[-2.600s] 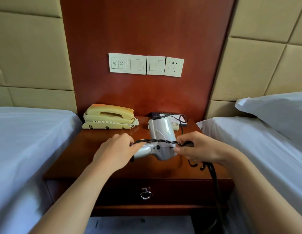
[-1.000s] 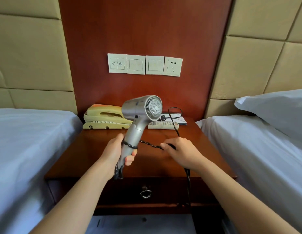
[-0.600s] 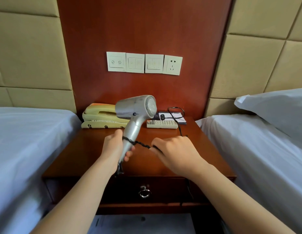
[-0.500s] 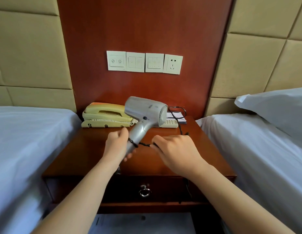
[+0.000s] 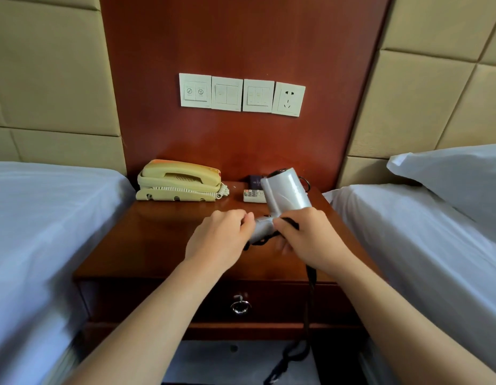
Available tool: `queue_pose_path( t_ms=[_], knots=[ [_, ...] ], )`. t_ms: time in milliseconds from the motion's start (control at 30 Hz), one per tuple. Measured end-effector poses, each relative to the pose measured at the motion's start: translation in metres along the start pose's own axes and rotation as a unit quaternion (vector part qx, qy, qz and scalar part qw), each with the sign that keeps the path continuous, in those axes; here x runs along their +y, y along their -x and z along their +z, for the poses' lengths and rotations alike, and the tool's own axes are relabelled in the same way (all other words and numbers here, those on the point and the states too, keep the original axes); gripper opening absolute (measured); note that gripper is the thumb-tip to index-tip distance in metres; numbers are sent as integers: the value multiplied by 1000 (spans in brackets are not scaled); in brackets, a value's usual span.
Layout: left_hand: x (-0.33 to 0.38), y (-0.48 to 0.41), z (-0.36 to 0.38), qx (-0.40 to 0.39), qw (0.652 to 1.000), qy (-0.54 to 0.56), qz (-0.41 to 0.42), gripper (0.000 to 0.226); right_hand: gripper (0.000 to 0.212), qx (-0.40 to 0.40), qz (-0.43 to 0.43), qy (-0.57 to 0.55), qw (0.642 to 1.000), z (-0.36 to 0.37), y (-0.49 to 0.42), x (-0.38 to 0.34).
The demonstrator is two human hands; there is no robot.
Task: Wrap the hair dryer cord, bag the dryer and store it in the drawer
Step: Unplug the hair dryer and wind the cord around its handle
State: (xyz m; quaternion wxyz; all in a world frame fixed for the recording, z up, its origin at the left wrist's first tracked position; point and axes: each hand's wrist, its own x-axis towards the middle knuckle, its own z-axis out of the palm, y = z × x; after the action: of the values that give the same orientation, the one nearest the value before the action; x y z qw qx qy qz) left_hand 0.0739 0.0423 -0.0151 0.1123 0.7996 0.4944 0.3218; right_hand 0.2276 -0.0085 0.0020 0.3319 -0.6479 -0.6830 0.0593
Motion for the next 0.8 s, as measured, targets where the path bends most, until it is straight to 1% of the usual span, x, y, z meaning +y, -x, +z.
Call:
queue_pose_path(
  t_ms=[67, 133, 233, 300, 367, 433, 500, 600, 700, 800],
  knots=[
    [1, 1, -1, -12, 999, -24, 29, 34, 31, -14, 28, -78, 996, -4, 0, -1],
    [2, 3, -3, -27, 998, -29, 48, 30, 29, -20, 49, -128, 990, -5, 1, -3],
    [2, 4, -7, -58, 997, -21, 42, 36, 32, -35, 61, -151, 986, -6, 2, -6],
    [4, 5, -7, -68, 995, -57, 34, 44, 32, -39, 62, -153, 985, -4, 3, -7],
    [7, 5, -4, -63, 993, -94, 29, 50, 33, -45, 49, -135, 989, -1, 3, -9],
    [10, 5, -2, -68, 990, -118, 23, 51, 35, -65, 20, -82, 994, 1, 5, -12],
    [11, 6, 0, -77, 988, -129, 28, 48, 36, -85, 0, -43, 995, -1, 7, -14],
    [12, 8, 3, -70, 989, -125, 46, 46, 36, -106, -13, -31, 994, -11, 8, -14],
    [10, 5, 2, -49, 990, -114, 62, 45, 43, -52, -38, 21, 998, -18, 6, -6],
    [6, 0, 0, -33, 992, -107, 60, 43, 52, -17, -37, 72, 997, -19, 3, 1]
  ],
)
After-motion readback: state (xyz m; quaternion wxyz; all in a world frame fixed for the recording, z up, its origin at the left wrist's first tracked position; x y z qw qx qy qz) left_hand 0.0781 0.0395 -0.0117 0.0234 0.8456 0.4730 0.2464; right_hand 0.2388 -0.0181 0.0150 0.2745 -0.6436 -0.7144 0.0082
